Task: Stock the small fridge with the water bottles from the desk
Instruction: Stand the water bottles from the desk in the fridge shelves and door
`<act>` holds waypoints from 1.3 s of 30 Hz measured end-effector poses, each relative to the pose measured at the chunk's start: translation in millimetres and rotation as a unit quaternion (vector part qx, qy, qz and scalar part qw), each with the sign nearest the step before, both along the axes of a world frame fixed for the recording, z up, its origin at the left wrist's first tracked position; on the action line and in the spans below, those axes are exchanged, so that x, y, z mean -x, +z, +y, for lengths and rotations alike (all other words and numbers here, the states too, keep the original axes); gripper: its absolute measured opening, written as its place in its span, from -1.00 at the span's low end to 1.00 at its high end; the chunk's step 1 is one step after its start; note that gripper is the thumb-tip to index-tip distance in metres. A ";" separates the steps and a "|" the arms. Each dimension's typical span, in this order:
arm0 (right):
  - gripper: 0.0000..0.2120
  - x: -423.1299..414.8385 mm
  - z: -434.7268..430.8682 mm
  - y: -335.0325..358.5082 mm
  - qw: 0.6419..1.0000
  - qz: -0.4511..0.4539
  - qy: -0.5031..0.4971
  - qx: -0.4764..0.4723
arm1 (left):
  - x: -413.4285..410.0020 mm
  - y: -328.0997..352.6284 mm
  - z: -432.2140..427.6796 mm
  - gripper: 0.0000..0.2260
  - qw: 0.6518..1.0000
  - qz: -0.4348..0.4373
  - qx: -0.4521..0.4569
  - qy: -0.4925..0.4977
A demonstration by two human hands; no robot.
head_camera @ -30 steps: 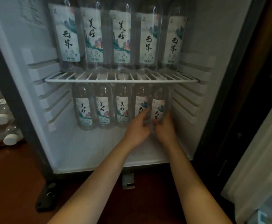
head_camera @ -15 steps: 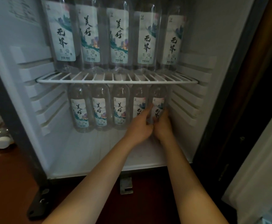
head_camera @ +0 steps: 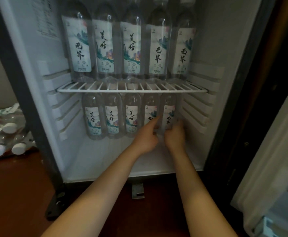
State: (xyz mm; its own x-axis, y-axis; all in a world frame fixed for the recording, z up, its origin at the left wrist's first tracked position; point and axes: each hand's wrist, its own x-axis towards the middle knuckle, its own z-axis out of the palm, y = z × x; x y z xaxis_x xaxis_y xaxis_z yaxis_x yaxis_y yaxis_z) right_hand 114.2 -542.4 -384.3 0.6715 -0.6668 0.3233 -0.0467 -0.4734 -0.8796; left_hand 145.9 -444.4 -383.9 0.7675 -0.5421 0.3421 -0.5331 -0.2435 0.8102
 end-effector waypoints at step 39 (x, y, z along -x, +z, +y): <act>-0.44 -5.7 340.4 -28.8 0.971 0.086 0.218 0.037 | -22.7 -49.1 311.3 -0.76 0.933 0.166 0.122 0.295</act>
State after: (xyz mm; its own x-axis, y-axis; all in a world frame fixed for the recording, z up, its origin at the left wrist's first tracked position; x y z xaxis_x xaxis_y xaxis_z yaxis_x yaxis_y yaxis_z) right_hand 119.9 -202.1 -413.1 0.9331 -0.2866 0.2171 0.0286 -0.5427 -0.8394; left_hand 168.6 -133.1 -433.1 0.9933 0.0709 0.0912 -0.0752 -0.2025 0.9764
